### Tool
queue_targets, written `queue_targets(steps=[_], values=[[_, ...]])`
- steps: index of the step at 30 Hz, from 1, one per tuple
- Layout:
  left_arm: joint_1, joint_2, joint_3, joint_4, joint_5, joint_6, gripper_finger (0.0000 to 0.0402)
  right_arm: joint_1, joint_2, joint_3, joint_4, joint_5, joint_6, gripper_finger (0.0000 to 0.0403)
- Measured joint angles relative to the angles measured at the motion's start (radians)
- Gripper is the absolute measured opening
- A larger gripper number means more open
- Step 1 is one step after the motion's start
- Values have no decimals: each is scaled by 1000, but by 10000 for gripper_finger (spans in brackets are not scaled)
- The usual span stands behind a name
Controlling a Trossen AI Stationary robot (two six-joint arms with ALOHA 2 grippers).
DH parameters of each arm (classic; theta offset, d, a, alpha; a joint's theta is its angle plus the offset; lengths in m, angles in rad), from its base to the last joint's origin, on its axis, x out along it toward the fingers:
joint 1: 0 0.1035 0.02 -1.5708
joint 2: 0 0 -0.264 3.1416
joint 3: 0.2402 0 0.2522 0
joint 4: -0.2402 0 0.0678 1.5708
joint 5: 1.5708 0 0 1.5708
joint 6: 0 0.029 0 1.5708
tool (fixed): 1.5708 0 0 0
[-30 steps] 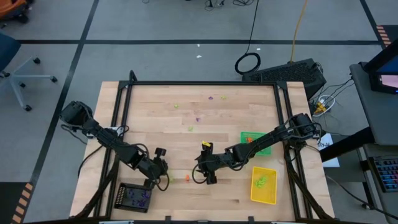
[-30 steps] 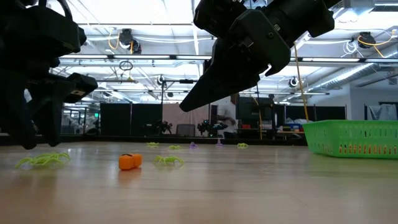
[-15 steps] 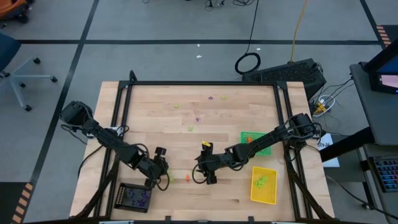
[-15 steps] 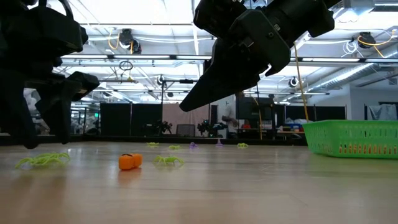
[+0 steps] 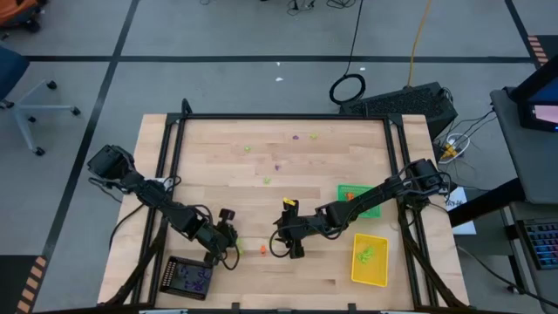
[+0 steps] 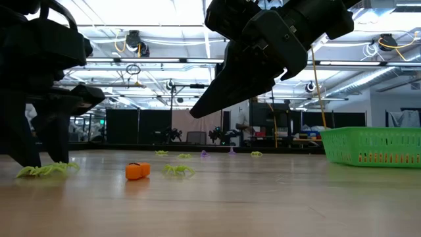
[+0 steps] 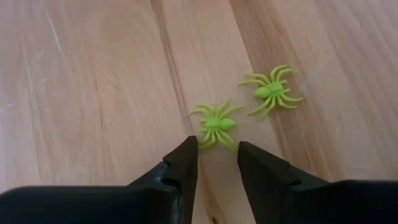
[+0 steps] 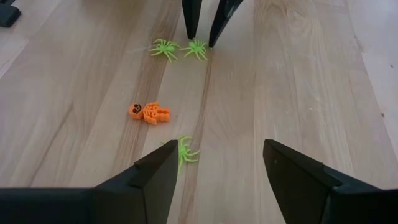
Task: Sort Halloween decoration
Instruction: Put the green spider toy into the yellow bin
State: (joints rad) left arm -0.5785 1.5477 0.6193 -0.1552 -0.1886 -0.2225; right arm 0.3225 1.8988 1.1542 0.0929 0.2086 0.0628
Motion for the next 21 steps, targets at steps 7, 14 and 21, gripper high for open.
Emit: queue_targets(steps=[7, 14, 21], values=[[0, 2, -2, 15, 15, 2, 76, 0, 0, 0, 0, 0, 0, 221], [0, 3, -2, 27, 16, 2, 29, 0, 0, 0, 0, 0, 0, 221], [0, 4, -3, 29, -27, -5, 4, 0, 0, 0, -9, 0, 6, 221]])
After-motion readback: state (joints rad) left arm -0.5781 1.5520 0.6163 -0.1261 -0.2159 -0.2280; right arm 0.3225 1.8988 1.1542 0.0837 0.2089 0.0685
